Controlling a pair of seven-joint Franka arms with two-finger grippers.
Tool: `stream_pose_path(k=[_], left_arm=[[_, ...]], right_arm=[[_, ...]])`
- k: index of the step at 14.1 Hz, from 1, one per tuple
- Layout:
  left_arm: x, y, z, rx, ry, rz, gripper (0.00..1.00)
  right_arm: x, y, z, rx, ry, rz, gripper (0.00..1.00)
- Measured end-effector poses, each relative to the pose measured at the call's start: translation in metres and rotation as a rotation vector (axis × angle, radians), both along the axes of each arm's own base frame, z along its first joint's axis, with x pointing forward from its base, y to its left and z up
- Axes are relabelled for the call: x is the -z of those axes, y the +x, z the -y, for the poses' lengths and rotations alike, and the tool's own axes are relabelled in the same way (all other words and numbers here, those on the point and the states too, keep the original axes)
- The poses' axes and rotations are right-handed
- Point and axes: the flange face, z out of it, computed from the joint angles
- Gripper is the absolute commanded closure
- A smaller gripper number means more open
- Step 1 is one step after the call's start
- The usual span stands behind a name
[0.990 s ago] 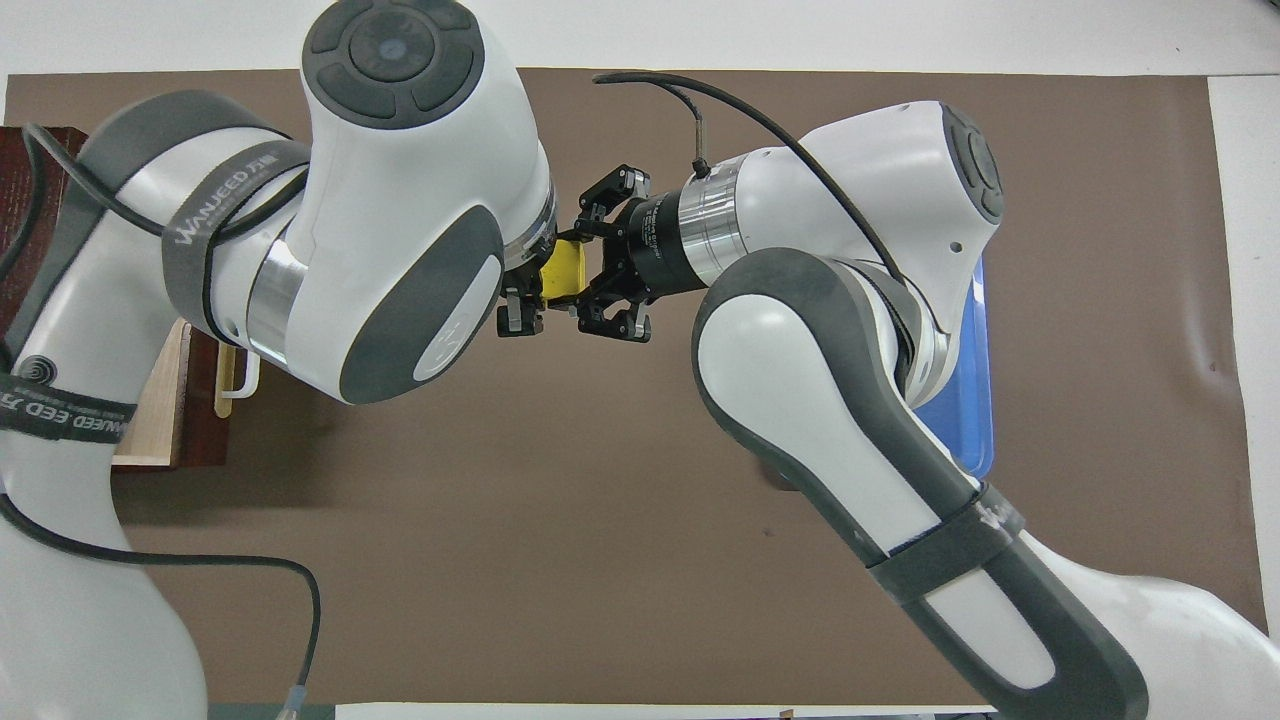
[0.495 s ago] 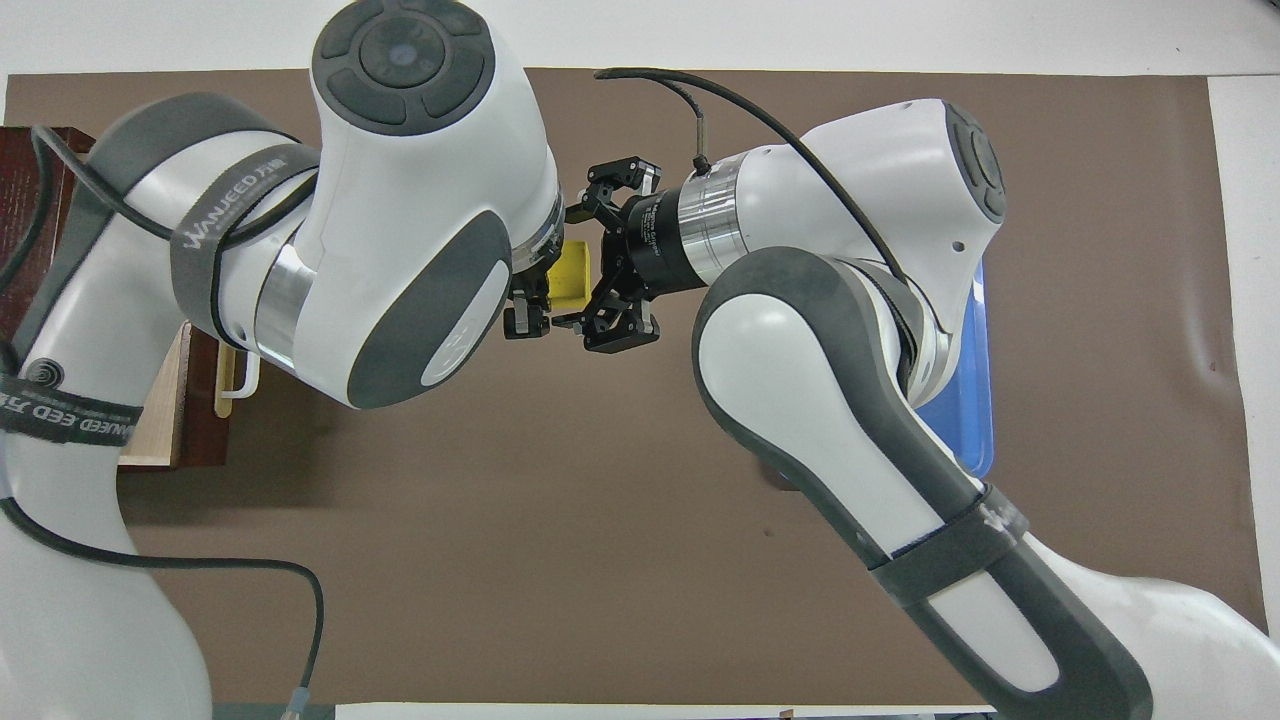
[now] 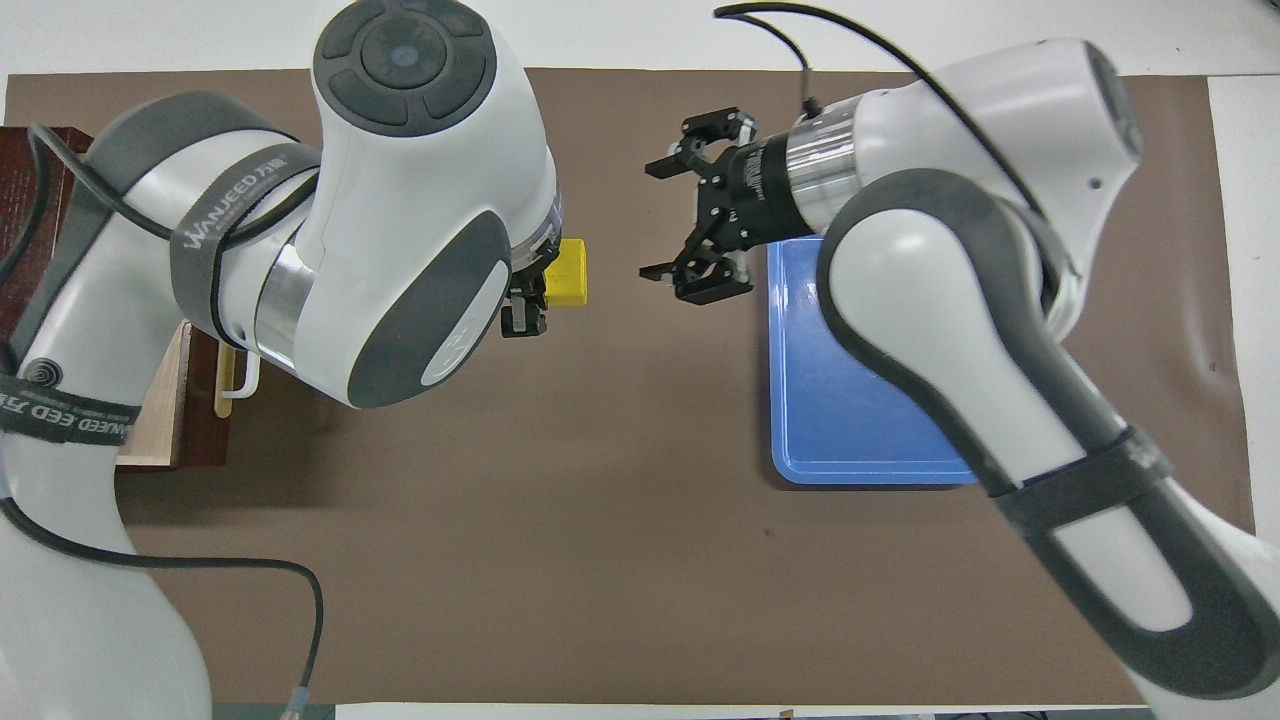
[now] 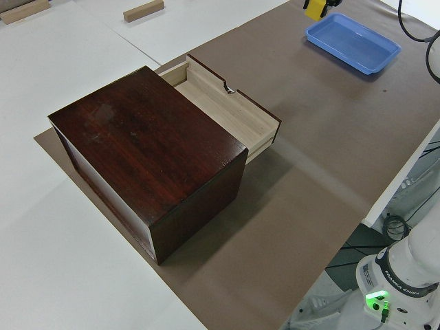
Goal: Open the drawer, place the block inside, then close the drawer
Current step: 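Release the block from the right gripper while the left gripper pulls away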
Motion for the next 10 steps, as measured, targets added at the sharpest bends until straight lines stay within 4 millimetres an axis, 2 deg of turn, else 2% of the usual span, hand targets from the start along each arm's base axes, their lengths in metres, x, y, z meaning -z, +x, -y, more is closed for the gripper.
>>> stream_pose_path(k=[2, 4, 5, 7, 8, 10], left_arm=[[0.0, 0.003, -0.005, 0.0, 0.02, 0.012, 1.0], [0.001, 0.006, -0.011, 0.032, 0.041, 0.015, 1.0], [0.004, 0.009, -0.017, 0.057, 0.056, 0.003, 1.0], [0.008, 0.017, -0.038, 0.107, 0.075, -0.026, 1.0], [0.009, 0.024, -0.052, 0.118, 0.08, -0.034, 1.0], [0.008, 0.043, -0.095, 0.125, 0.083, -0.042, 1.0]], right_arm=[[-0.008, 0.013, 0.064, -0.045, -0.051, 0.027, 0.0], [-0.014, 0.016, 0.11, -0.163, -0.116, 0.073, 0.0], [-0.018, 0.014, 0.123, -0.23, -0.154, 0.099, 0.0], [-0.027, 0.006, 0.135, -0.378, -0.225, 0.156, 0.0], [-0.031, 0.001, 0.139, -0.458, -0.253, 0.186, 0.0], [-0.04, -0.01, 0.15, -0.624, -0.308, 0.242, 0.0]])
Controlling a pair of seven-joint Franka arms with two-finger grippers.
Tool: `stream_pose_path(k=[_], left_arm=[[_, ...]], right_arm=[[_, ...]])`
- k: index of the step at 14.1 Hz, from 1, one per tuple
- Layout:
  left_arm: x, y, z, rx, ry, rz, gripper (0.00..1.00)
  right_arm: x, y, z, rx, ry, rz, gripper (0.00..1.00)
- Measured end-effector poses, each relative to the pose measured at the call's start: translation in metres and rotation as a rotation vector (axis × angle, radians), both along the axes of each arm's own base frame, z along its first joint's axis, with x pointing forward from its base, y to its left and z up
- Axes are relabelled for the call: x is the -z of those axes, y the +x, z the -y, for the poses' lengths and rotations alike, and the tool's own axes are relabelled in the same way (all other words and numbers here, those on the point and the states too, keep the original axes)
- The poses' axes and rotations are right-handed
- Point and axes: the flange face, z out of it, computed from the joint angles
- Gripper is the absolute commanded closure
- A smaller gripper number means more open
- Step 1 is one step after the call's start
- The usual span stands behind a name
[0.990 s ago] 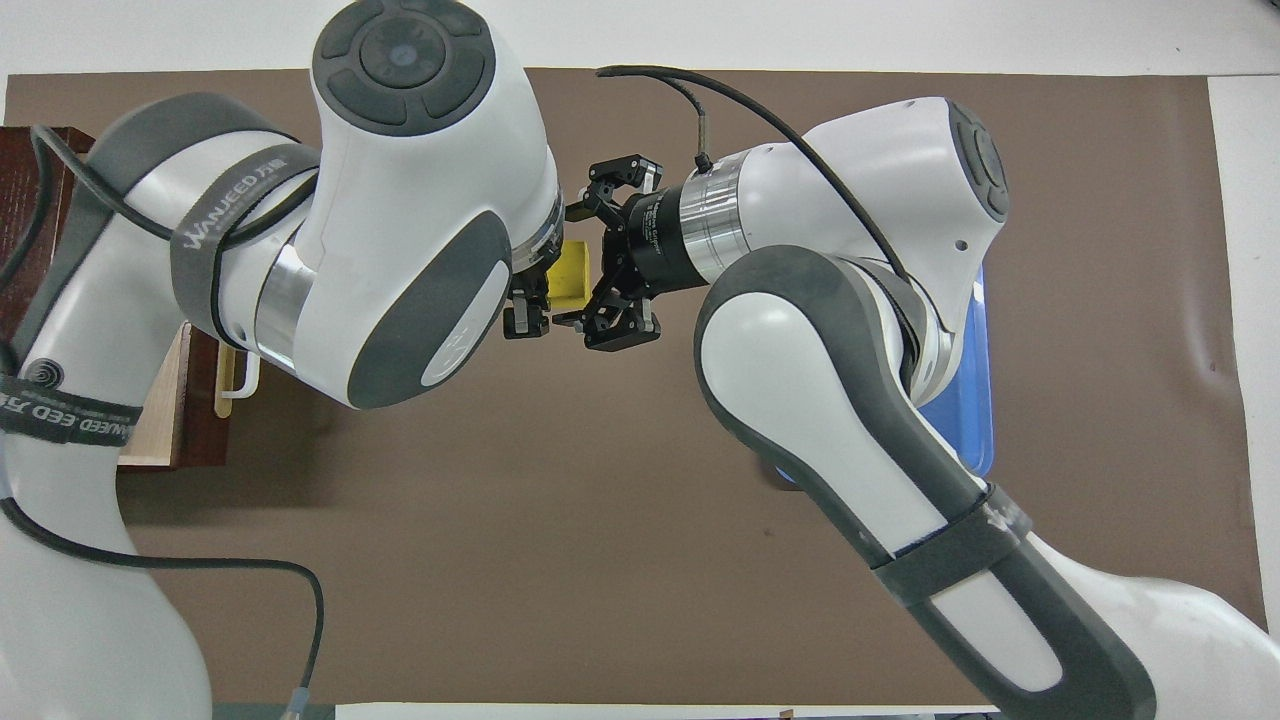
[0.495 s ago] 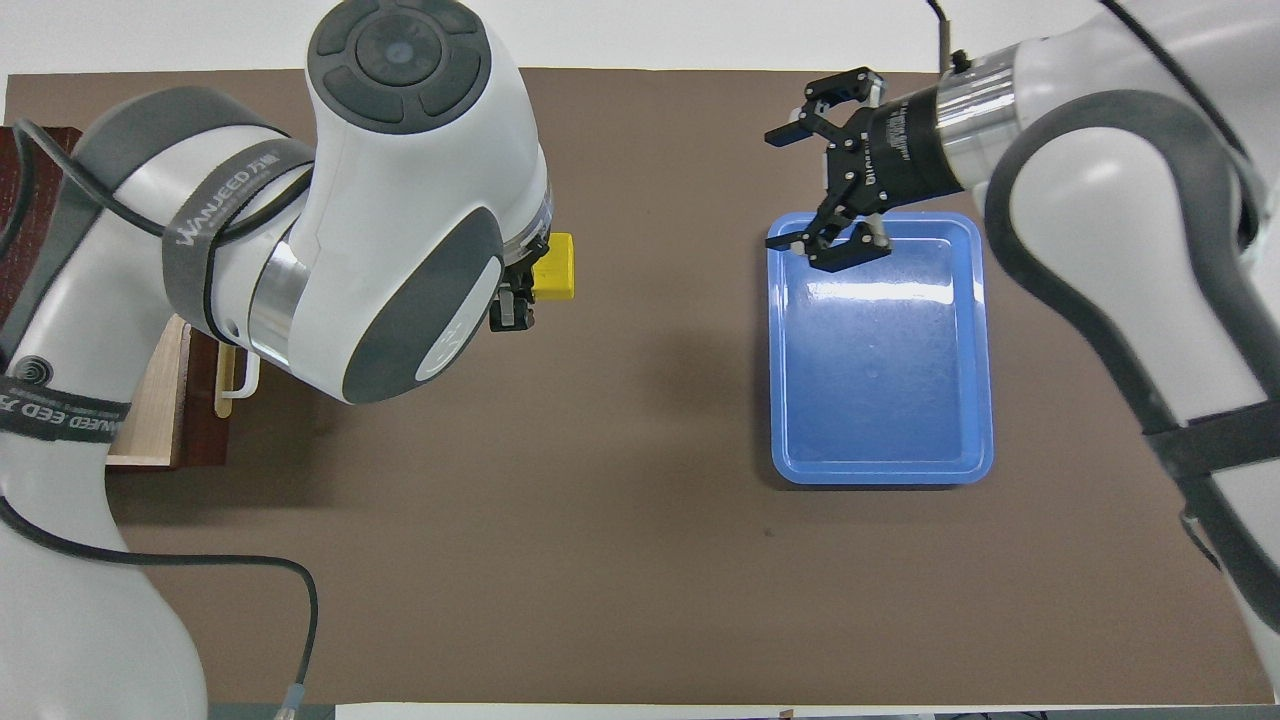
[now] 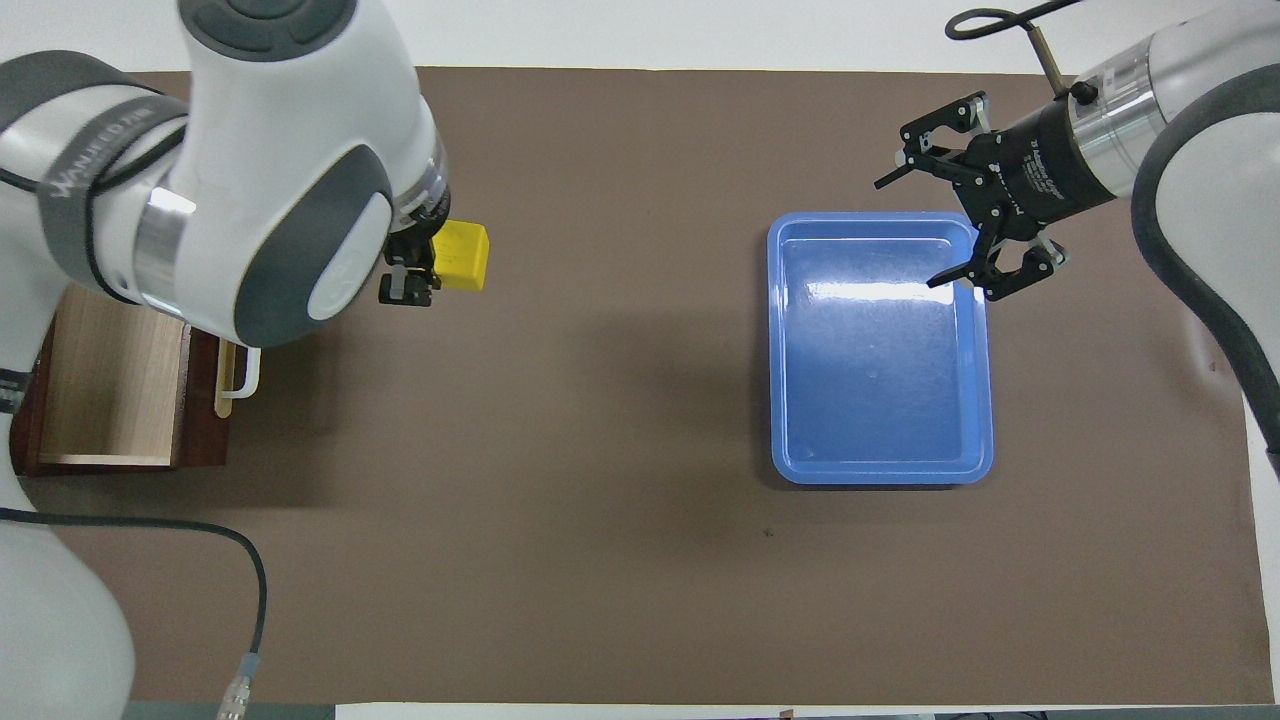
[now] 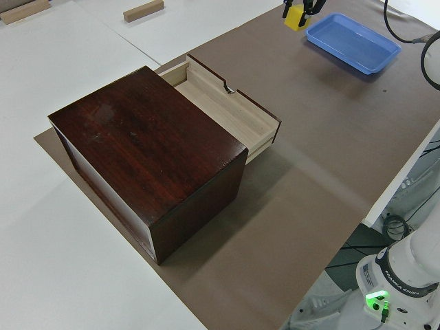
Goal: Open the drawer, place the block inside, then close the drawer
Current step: 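Release the block from the right gripper while the left gripper pulls away, then lower the yellow block into the open drawer with the left gripper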
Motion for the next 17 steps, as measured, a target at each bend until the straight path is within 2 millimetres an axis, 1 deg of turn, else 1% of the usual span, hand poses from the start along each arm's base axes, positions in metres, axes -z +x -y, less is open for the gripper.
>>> stream_pose_path(k=[2, 3, 4, 6, 7, 8, 9, 10, 11, 12, 13, 15, 17], left_arm=[[-0.01, 0.02, -0.061, 0.0, -0.004, 0.004, 1.0], [-0.018, 0.027, -0.096, -0.003, -0.007, 0.011, 1.0], [-0.026, 0.033, -0.132, -0.008, -0.01, 0.018, 1.0], [-0.04, 0.037, -0.206, -0.015, -0.011, 0.025, 1.0], [-0.04, 0.036, -0.238, -0.022, -0.013, 0.019, 1.0], [-0.038, 0.036, -0.265, -0.031, -0.025, 0.011, 1.0], [-0.033, 0.036, -0.29, -0.049, -0.04, 0.005, 1.0], [-0.026, 0.036, -0.31, -0.066, -0.049, 0.003, 1.0], [-0.016, 0.036, -0.324, -0.076, -0.055, 0.0, 1.0], [-0.003, 0.036, -0.33, -0.08, -0.058, -0.002, 1.0], [0.01, 0.037, -0.328, -0.077, -0.06, -0.007, 1.0], [0.03, 0.036, -0.322, -0.065, -0.063, -0.019, 1.0], [0.042, 0.033, -0.32, -0.056, -0.063, -0.019, 1.0]], right_arm=[[-0.009, -0.01, 0.018, -0.166, -0.053, 0.042, 0.0], [-0.012, -0.015, 0.028, -0.24, -0.079, 0.059, 0.0], [-0.016, -0.019, 0.037, -0.313, -0.104, 0.077, 0.0], [-0.026, -0.028, 0.05, -0.463, -0.155, 0.111, 0.0], [-0.031, -0.032, 0.056, -0.539, -0.181, 0.125, 0.0], [-0.038, -0.037, 0.062, -0.612, -0.204, 0.142, 0.0], [-0.044, -0.041, 0.069, -0.688, -0.224, 0.161, 0.0], [-0.051, -0.046, 0.076, -0.756, -0.235, 0.178, 0.0], [-0.057, -0.052, 0.082, -0.82, -0.254, 0.192, 0.0], [-0.063, -0.059, 0.086, -0.872, -0.273, 0.2, 0.0], [-0.069, -0.066, 0.087, -0.91, -0.287, 0.206, 0.0], [-0.076, -0.084, 0.086, -0.946, -0.298, 0.209, 0.0], [-0.078, -0.103, 0.083, -0.96, -0.302, 0.201, 0.0]])
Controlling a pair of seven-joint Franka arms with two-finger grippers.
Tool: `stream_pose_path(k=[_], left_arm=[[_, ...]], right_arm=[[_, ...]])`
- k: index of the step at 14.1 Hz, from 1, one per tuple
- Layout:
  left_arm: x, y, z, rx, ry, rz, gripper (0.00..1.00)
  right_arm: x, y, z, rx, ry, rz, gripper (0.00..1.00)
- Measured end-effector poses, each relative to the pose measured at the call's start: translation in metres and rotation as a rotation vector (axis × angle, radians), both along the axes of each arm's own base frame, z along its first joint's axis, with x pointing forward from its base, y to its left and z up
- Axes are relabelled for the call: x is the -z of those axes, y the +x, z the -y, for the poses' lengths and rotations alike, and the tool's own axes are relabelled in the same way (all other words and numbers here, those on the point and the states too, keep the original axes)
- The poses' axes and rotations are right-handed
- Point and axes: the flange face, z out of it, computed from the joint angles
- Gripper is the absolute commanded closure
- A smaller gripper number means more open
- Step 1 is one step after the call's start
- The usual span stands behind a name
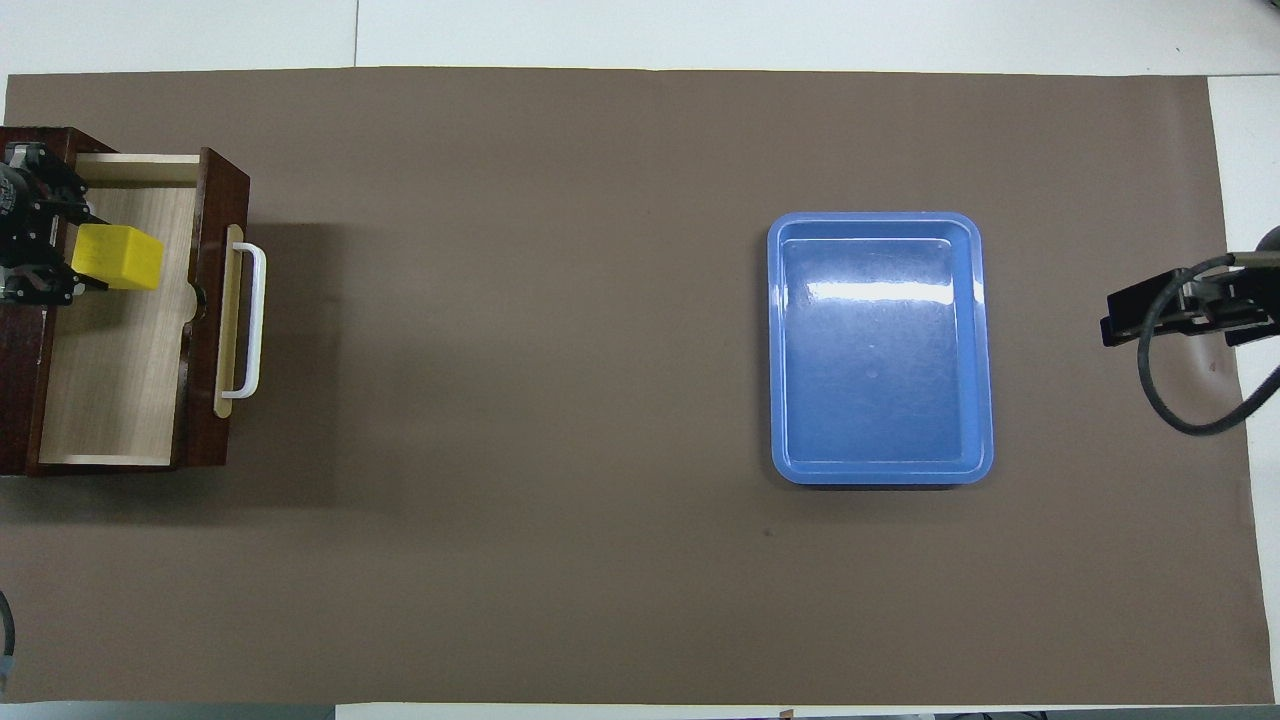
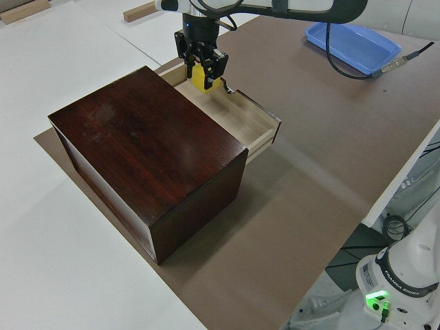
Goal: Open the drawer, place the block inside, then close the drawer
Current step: 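Lower the yellow block into the open drawer with the left gripper, then open the left gripper to release the block inside the drawer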
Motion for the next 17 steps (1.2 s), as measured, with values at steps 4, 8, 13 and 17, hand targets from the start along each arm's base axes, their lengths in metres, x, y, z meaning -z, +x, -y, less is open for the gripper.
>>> stream_pose_path(k=[4, 8, 13, 17], left_arm=[[0.014, -0.008, -0.007, 0.006, 0.003, 0.006, 1.0], [0.04, -0.02, -0.008, 0.015, 0.006, 0.018, 1.0], [0.06, -0.031, -0.006, 0.018, 0.01, 0.052, 1.0], [0.064, -0.035, -0.007, -0.01, 0.011, 0.064, 0.01]], right_arm=[[0.018, -0.017, -0.003, -0.026, -0.027, -0.008, 0.0], [0.028, -0.013, 0.024, -0.033, -0.015, 0.016, 0.0], [0.008, -0.003, 0.035, -0.015, -0.013, 0.014, 0.0], [0.014, -0.004, 0.04, -0.005, -0.011, -0.048, 0.0]])
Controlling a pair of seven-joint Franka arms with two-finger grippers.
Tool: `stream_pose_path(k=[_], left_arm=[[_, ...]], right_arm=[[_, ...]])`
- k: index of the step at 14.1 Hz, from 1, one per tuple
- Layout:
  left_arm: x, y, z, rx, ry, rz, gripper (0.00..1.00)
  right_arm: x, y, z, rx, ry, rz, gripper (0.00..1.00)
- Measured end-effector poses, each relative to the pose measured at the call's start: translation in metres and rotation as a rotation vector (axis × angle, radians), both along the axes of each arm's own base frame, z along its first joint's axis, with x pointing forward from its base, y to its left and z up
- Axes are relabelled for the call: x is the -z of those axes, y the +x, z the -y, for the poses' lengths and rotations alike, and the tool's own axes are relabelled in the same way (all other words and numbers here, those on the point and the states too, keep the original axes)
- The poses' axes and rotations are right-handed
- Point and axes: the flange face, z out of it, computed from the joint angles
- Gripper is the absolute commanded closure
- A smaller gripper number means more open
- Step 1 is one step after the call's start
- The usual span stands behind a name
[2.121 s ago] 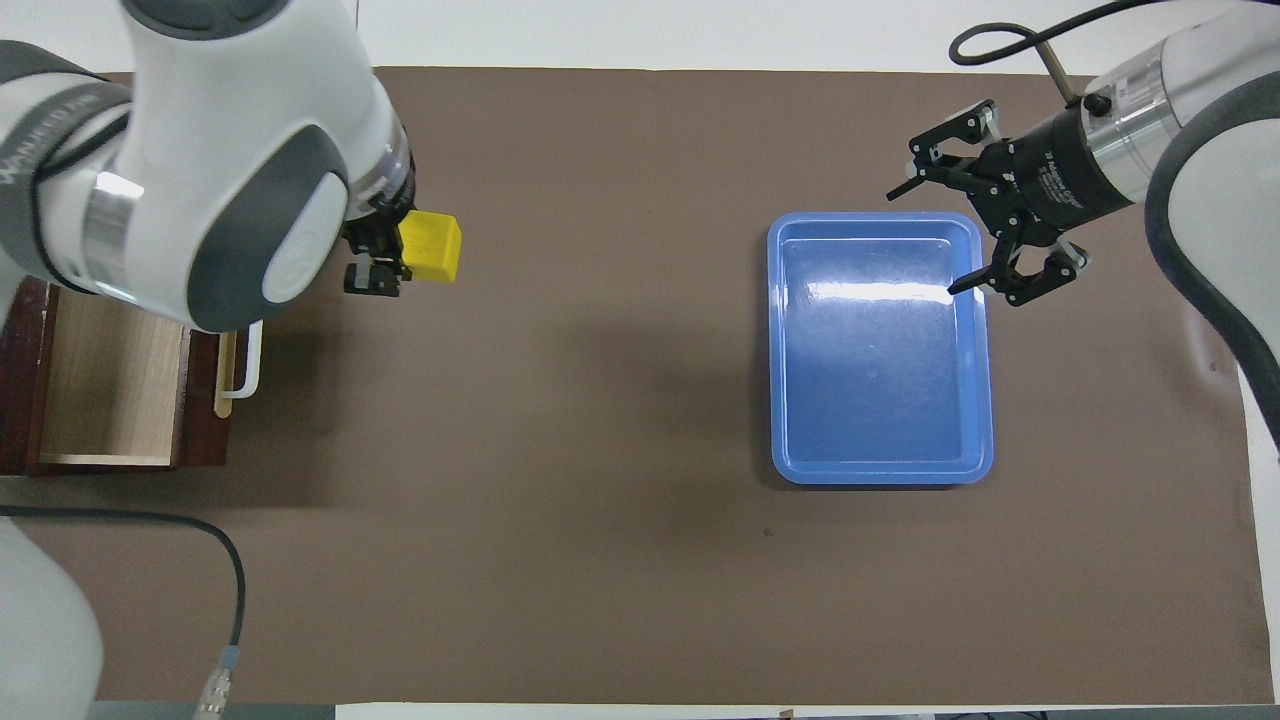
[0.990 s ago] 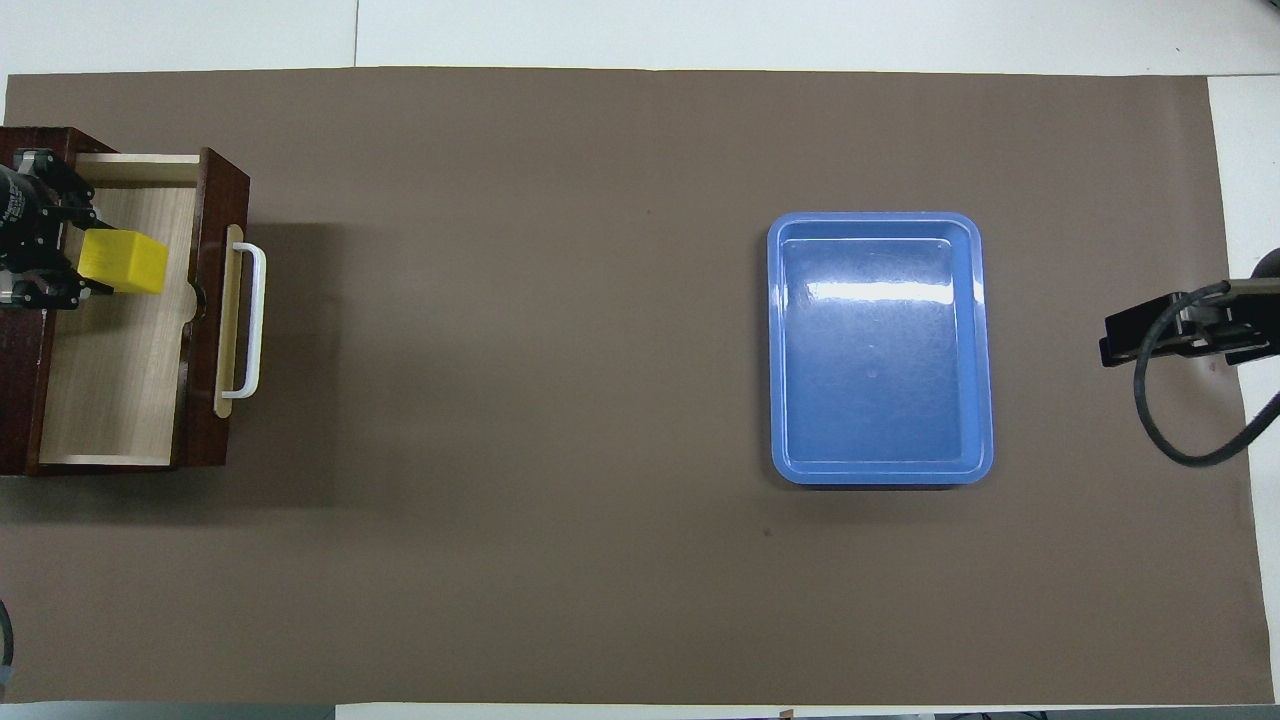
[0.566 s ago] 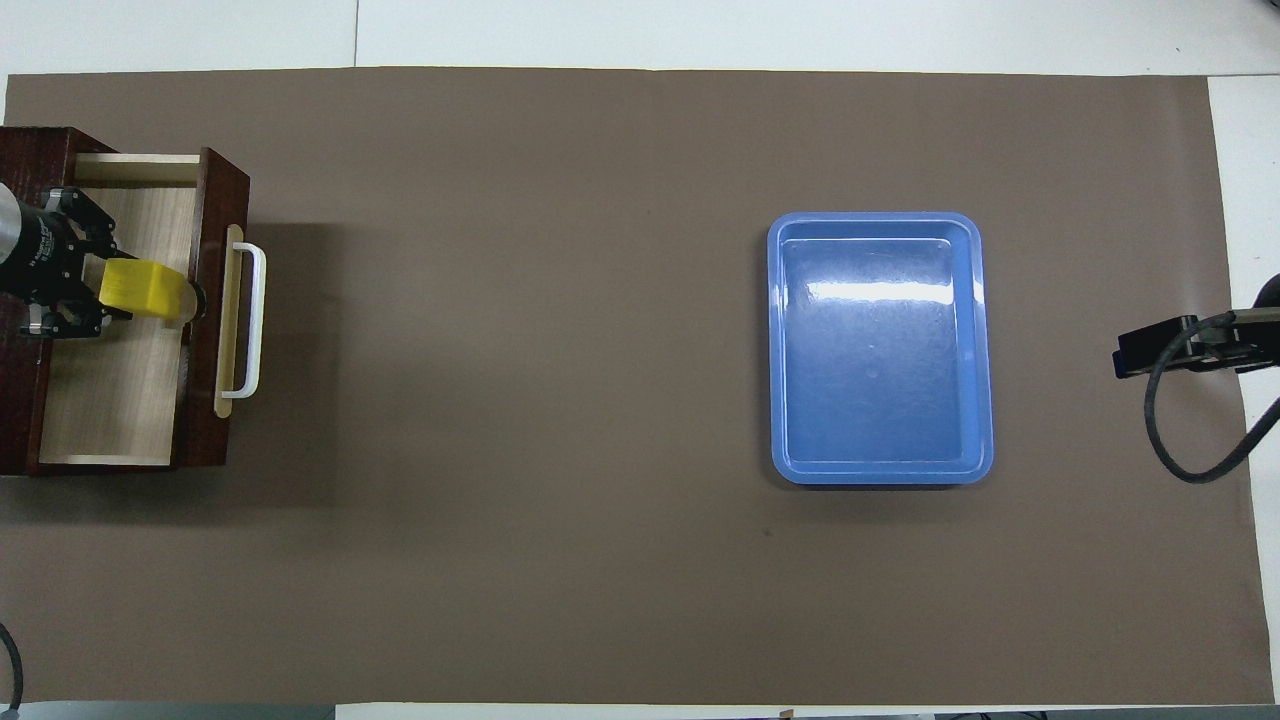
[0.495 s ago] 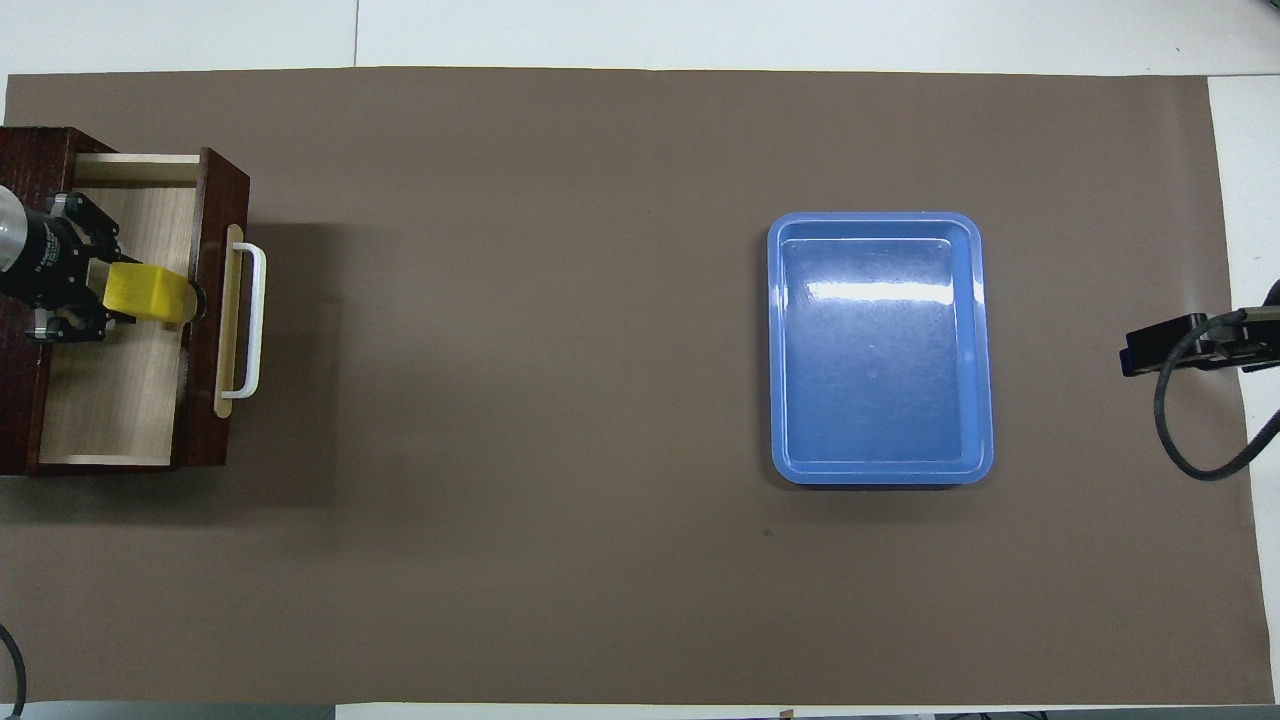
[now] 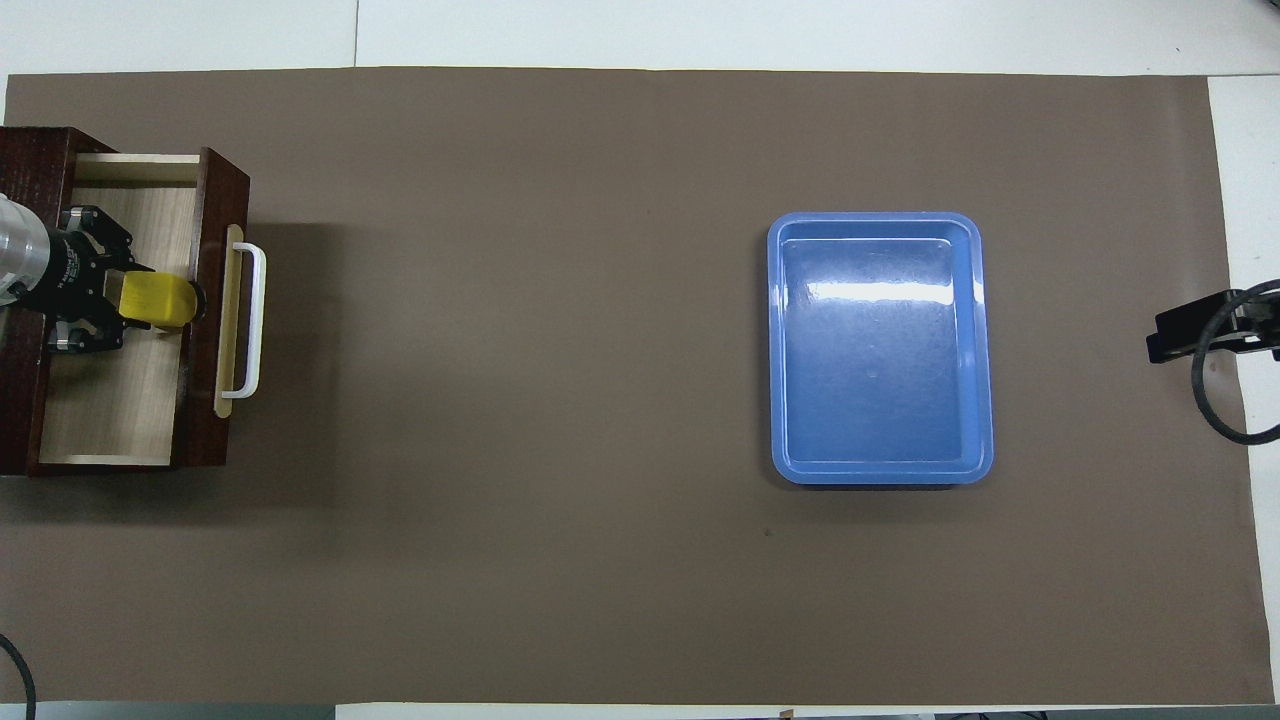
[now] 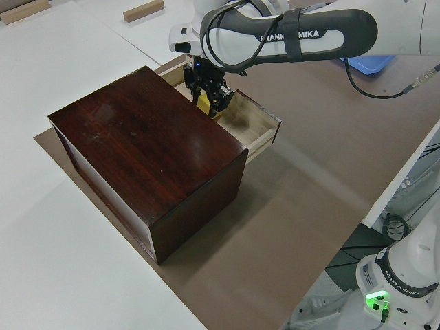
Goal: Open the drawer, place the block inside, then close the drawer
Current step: 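Open the left gripper to release the block inside the drawer, then push the drawer closed with the left gripper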
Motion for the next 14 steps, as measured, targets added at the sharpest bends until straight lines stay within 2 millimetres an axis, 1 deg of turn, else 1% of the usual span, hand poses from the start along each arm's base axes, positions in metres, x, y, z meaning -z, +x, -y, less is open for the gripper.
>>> stream_pose_path(k=[3, 5, 6, 7, 8, 9, 10, 11, 12, 13, 14], left_arm=[[0.0, -0.002, -0.001, -0.014, 0.0, 0.0, 0.0], [-0.007, -0.002, 0.0, -0.013, 0.002, 0.01, 0.0], [-0.016, -0.002, 0.0, -0.013, 0.003, 0.017, 0.0], [-0.03, -0.001, 0.002, -0.011, 0.004, 0.019, 0.0], [-0.05, 0.001, 0.007, -0.004, 0.004, 0.023, 0.0], [-0.069, 0.002, 0.019, 0.013, 0.001, 0.028, 0.0], [-0.082, 0.002, 0.039, 0.032, -0.002, 0.031, 0.0], [-0.088, 0.001, 0.065, 0.039, -0.004, 0.031, 0.0], [-0.086, -0.001, 0.089, 0.044, -0.006, 0.025, 0.0], [-0.081, -0.004, 0.112, 0.058, -0.006, 0.01, 0.0], [-0.071, -0.008, 0.13, 0.065, -0.005, -0.01, 0.0]], right_arm=[[0.004, 0.001, 0.005, 0.009, 0.0, -0.01, 0.0], [0.004, 0.001, 0.008, 0.015, 0.0, -0.011, 0.0], [0.004, 0.001, 0.008, 0.015, 0.0, -0.01, 0.0], [0.004, 0.001, 0.007, 0.013, 0.0, -0.009, 0.0], [0.003, 0.002, 0.005, 0.01, 0.0, -0.009, 0.0], [0.003, 0.002, 0.004, 0.008, 0.0, -0.008, 0.0], [0.003, 0.002, 0.003, 0.006, 0.0, -0.006, 0.0], [0.002, 0.003, 0.003, 0.005, 0.0, 0.0, 0.0], [0.001, 0.004, 0.003, 0.005, -0.001, 0.015, 0.0], [0.0, 0.005, 0.003, 0.005, -0.002, 0.024, 0.0], [-0.001, 0.005, 0.003, 0.004, -0.002, 0.026, 0.0]])
